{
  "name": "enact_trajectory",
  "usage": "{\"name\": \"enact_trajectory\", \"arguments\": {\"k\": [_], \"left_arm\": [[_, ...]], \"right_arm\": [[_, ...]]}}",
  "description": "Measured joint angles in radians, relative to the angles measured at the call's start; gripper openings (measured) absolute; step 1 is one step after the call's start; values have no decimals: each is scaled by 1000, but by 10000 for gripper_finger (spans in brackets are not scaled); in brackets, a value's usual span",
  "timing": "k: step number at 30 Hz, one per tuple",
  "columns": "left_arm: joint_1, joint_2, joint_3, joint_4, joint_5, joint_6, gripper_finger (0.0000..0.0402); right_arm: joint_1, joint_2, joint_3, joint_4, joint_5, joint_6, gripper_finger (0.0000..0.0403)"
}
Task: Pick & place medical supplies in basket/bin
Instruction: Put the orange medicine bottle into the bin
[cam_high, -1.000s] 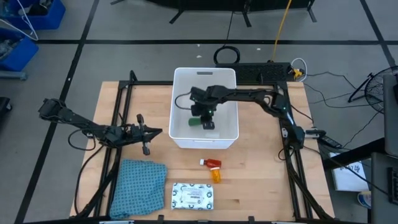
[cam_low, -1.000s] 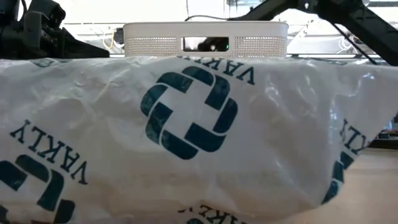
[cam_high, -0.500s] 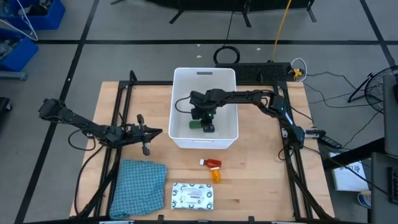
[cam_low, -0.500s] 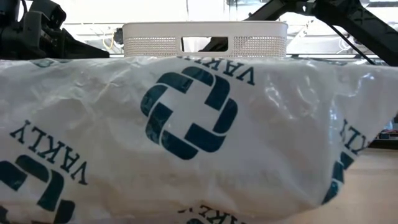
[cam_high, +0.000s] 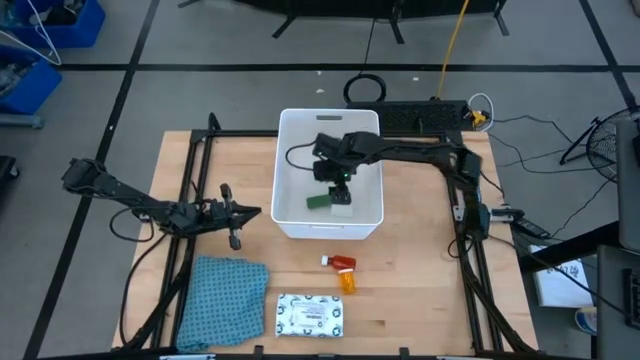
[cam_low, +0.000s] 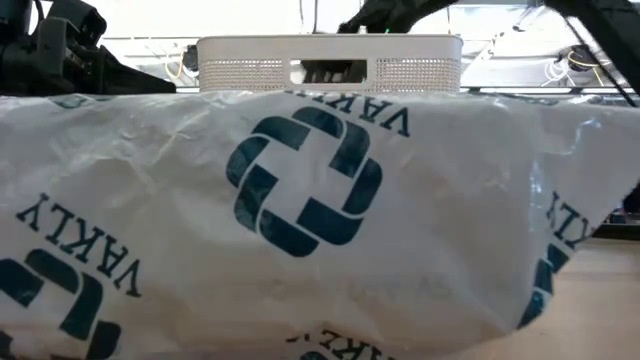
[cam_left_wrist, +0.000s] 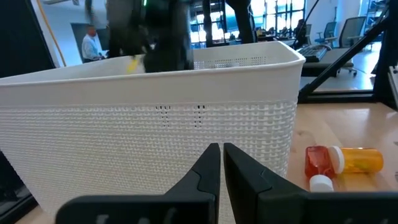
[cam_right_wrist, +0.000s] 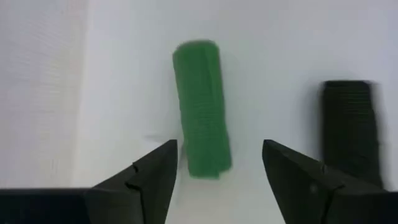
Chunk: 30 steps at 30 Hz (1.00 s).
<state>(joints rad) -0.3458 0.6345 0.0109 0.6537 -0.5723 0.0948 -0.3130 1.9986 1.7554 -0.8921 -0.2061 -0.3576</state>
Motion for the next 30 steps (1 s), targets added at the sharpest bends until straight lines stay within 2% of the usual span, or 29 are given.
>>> {"name": "enact_trajectory", "arguments": {"k": [5,8,11,16,18,20,25,30], "left_arm": [[0,0,0,0,5,-1,26],[0,0,0,-8,5,-2,26],[0,0,0,-8,5,-11,26],[0,0,0,-8,5,-47,26],[0,0,0,-9,7,-64,26],[0,0,0,-12,16,-68,26],[0,0,0,-26,22,-76,26],[0,0,0,-58,81,-118,26]], "right_arm": [[7,-209,1,-69,-8,48,231],[26,-351,1,-97,-26,63,209],[55,-499,1,-77,-34,103,158],[159,-722,-25,-1,-31,161,38],[227,-807,-72,41,-33,187,10],[297,-884,-131,101,-8,228,12],[465,-1067,-318,181,170,251,2],[540,-1261,-606,349,176,269,1]]}}
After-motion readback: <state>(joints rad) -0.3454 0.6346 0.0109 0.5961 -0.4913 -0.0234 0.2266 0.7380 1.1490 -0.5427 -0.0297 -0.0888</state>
